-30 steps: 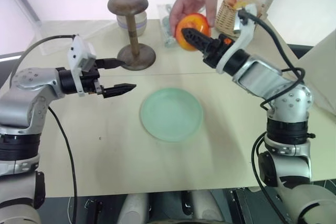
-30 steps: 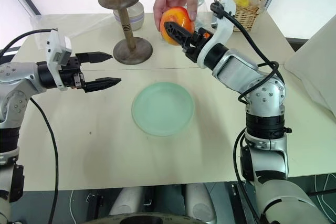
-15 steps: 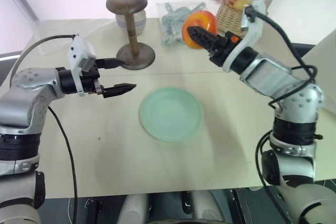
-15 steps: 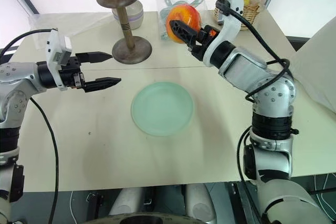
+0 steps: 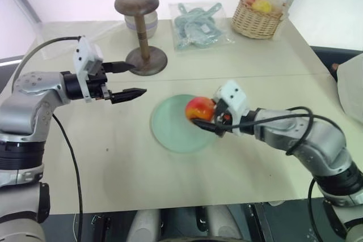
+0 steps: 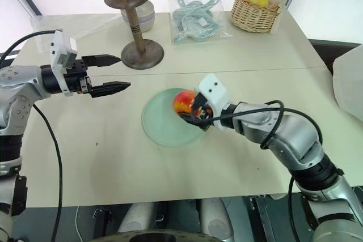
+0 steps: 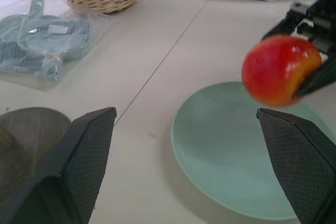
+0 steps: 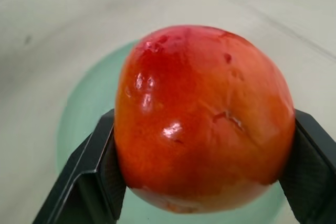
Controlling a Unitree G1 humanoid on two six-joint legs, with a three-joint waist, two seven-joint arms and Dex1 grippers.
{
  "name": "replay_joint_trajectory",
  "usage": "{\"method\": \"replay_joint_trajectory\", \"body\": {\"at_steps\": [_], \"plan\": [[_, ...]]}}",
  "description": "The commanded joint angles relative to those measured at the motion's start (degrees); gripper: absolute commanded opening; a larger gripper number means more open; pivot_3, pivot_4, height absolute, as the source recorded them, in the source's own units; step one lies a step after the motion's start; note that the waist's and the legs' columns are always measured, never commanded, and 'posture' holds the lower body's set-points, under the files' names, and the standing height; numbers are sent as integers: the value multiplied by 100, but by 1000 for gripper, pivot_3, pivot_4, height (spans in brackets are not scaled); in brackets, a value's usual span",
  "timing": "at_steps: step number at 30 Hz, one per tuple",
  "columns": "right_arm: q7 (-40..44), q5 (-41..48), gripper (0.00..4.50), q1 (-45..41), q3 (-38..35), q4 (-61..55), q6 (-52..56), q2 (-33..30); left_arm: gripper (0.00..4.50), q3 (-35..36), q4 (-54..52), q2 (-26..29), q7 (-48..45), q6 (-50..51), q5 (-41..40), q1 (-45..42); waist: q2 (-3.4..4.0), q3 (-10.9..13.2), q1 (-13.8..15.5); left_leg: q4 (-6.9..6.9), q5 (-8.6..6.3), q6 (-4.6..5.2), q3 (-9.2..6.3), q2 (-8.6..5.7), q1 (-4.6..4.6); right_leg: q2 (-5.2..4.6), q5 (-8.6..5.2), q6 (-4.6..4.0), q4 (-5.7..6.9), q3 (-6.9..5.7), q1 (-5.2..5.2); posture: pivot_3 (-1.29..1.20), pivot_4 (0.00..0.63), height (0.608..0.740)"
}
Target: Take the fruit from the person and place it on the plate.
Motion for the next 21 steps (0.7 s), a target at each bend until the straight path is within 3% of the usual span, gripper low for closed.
{"method": "replay_joint_trajectory", "body": {"at_steps": [1,9,21], "plan": [[371,-638,3105,-21,228,-136,-373,69,4500,82,-146,51,-32,-19,-48,-112,0,0,5,1,0,0,0,0,0,0,0,0,0,0,1,0,150,740],[827,-1370,3105,68,281,57,-542,328,4500,100,-432,192,-195,231,-197,86,-1,0,13,3,0,-1,0,-2,0,-1,0,0,0,-2,3,0,150,740],[1245,-1870,3105,118,188,195,-546,611,4500,201,-489,1480,-1646,-191,-133,880,0,0,24,3,1,-2,-1,-1,3,1,0,-1,4,-2,3,0,150,740]]}}
